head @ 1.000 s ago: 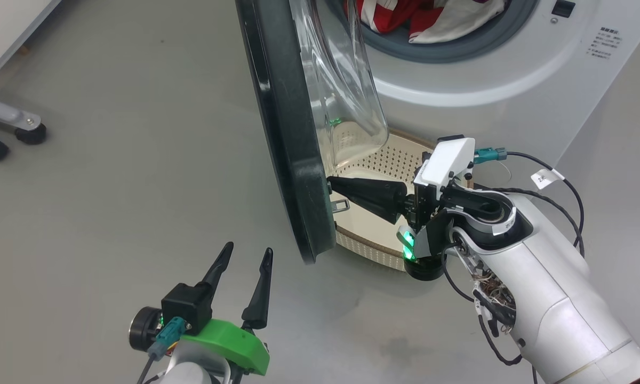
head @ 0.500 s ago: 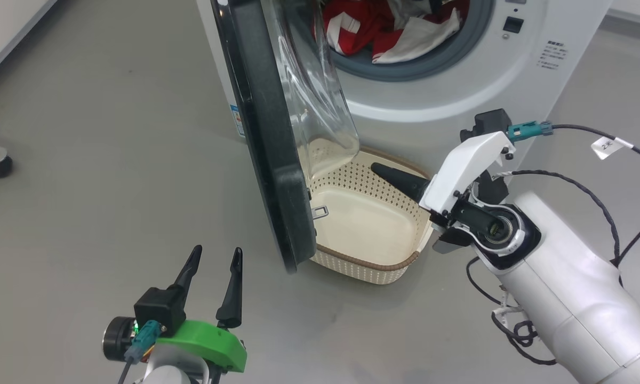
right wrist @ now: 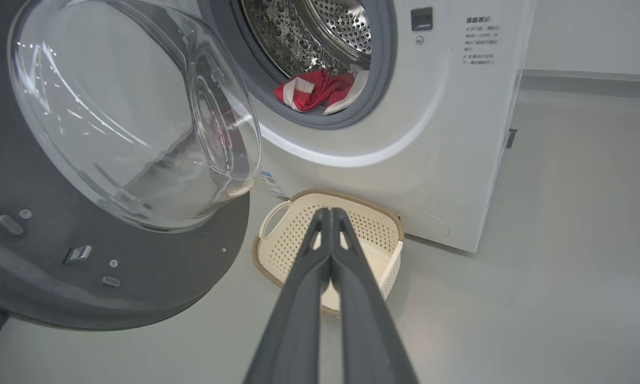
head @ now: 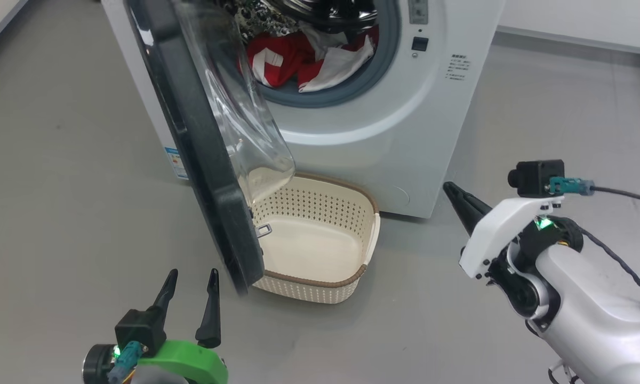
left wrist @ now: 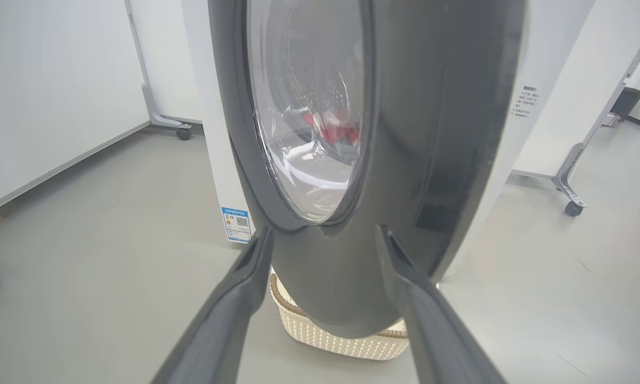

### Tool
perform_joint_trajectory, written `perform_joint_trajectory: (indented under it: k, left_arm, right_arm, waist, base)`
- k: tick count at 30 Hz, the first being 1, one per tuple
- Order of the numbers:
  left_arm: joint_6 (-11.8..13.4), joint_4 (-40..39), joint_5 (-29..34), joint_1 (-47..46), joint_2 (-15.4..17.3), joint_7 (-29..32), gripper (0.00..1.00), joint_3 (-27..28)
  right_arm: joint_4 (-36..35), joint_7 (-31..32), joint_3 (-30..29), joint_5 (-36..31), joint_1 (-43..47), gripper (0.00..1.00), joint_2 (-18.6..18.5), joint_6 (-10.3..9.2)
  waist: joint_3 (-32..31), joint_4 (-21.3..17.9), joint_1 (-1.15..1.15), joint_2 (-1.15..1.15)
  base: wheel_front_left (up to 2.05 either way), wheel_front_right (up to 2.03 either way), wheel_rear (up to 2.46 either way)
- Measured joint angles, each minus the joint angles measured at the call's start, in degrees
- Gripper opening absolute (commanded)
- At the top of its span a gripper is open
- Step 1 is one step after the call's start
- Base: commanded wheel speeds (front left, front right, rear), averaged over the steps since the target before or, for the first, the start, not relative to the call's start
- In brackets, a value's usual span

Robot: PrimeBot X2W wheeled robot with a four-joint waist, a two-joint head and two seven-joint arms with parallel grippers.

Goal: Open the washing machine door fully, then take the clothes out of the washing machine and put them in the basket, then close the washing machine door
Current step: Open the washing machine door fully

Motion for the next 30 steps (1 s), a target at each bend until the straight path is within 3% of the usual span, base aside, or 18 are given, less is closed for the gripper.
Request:
perform_joint_trajectory:
  k: [8,14,19,30]
  left_arm:
    - [0.01,-0.13,0.62,2.42,0.04,0.00,1.00,2.43]
    - [0.01,-0.63,0.94,3.77,0.10,0.00,1.00,3.56]
    - [0.00,-0.85,1.46,3.96,0.16,0.00,1.00,3.89]
    - [-0.57,-1.55,1.94,3.97,0.16,0.00,1.00,4.91]
  right_arm:
    - [-1.97,-10.31,0.41,-6.14,7.84,0.00,-3.19,-4.37]
    - [-3.41,-15.67,-0.20,-8.21,12.26,0.00,-4.75,-6.27]
    - [-4.05,-19.28,-2.43,-9.62,16.22,0.00,-5.97,-7.17]
    - [-5.20,-19.27,-7.58,-12.92,23.29,0.00,-5.67,-7.47]
  waist:
    - [-3.02,-4.94,0.00,0.00]
    - [-4.40,-7.58,0.00,0.00]
    - [-5.10,-8.80,0.00,0.00]
    - [-5.27,-9.16,0.00,0.00]
  base:
    - [0.00,0.00,0.00]
    - [0.00,0.00,0.00]
    - [0.00,0.00,0.00]
    - [0.00,0.00,0.00]
